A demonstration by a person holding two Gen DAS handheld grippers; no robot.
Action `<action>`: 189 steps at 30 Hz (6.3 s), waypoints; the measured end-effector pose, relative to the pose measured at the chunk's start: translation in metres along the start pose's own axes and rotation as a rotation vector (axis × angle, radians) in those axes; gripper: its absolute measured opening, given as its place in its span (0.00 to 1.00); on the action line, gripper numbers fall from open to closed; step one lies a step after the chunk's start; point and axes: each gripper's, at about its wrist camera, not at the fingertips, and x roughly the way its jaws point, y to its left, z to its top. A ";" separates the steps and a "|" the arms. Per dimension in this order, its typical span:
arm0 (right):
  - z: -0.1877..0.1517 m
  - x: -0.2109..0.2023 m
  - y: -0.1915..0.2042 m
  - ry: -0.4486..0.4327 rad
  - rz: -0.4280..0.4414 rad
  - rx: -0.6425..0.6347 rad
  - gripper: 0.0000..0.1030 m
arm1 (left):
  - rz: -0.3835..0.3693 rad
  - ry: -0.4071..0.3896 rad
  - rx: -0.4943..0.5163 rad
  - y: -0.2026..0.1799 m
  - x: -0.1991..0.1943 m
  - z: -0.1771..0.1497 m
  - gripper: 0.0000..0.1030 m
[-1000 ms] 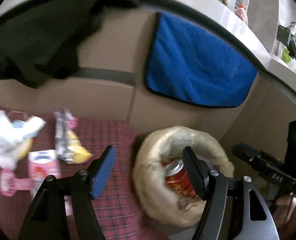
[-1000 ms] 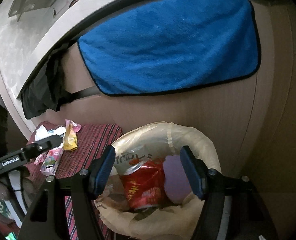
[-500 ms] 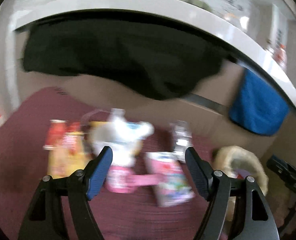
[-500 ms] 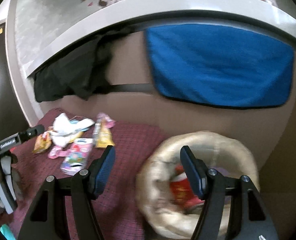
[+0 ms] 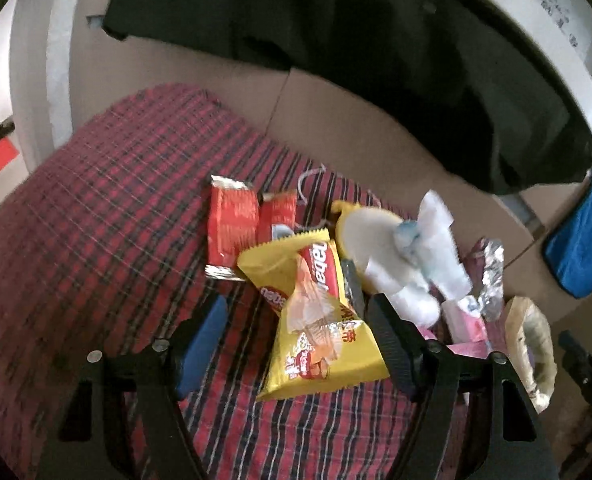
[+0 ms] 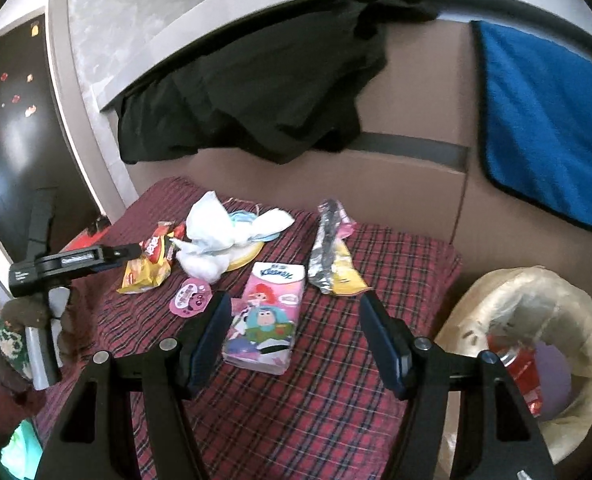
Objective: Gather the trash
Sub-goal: 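Grasp the yellow snack bag with the left gripper, then grasp the red snack wrappers with the right gripper while the left gripper holds the yellow bag, then carry the yellow bag and red wrappers over the lined bin and open both grippers, then grasp the yellow-and-pink snack bag with the right gripper while the left gripper approaches the pink card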
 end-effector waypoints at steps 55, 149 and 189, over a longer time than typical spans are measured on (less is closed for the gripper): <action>0.052 0.214 0.196 0.213 0.170 -0.132 0.21 | 0.116 -0.214 -0.207 0.096 -0.135 -0.047 0.25; -0.074 -0.115 -0.227 -0.207 -0.288 0.198 0.21 | -0.245 -0.061 0.494 -0.395 0.037 -0.129 0.25; -0.059 -0.086 -0.132 -0.156 -0.167 0.093 0.51 | -0.021 -0.108 0.167 -0.158 -0.035 -0.059 0.56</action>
